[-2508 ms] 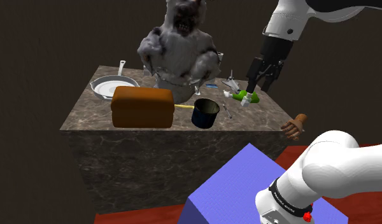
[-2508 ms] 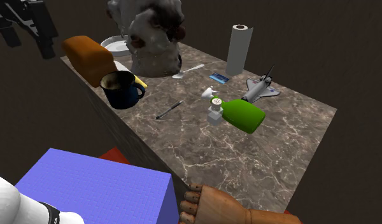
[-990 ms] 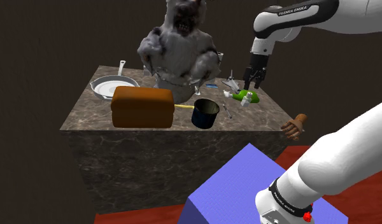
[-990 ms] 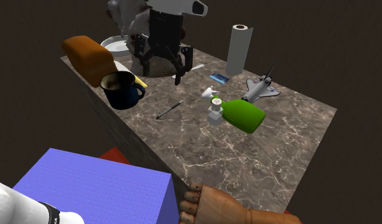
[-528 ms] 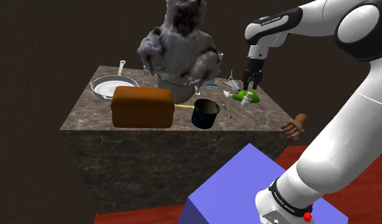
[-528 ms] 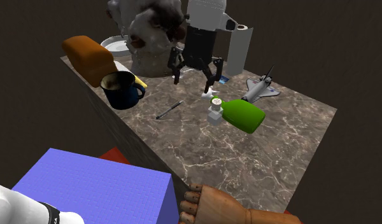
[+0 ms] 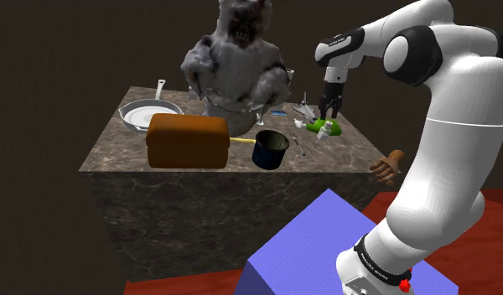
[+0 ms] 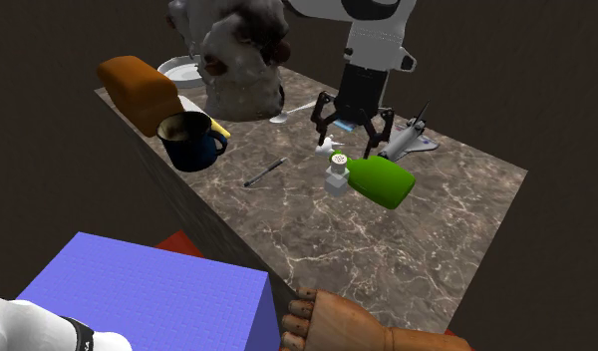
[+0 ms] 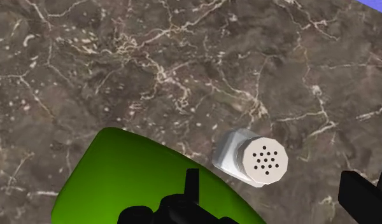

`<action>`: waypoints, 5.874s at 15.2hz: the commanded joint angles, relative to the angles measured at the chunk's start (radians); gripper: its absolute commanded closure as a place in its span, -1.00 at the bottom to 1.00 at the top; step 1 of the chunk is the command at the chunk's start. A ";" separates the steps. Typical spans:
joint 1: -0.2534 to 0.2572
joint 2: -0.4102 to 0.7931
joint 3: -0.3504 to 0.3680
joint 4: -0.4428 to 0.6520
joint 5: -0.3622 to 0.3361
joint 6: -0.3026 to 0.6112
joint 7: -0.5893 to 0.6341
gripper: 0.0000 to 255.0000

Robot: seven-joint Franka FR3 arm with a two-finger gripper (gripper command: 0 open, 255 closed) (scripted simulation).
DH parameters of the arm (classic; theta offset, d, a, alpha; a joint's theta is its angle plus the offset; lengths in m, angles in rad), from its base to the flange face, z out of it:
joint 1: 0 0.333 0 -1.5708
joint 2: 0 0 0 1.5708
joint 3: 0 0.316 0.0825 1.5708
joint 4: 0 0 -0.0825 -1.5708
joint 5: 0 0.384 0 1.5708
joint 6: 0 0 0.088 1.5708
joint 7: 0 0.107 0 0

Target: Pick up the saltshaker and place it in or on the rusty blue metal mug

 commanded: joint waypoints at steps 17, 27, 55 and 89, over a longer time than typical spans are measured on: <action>0.001 0.009 0.002 -0.087 0.003 0.093 -0.004 1.00; 0.003 -0.008 -0.001 -0.069 -0.004 0.059 -0.002 1.00; -0.002 -0.073 -0.020 0.223 -0.036 -0.290 -0.014 1.00; 0.381 -0.438 0.262 -0.200 0.036 -0.210 0.648 1.00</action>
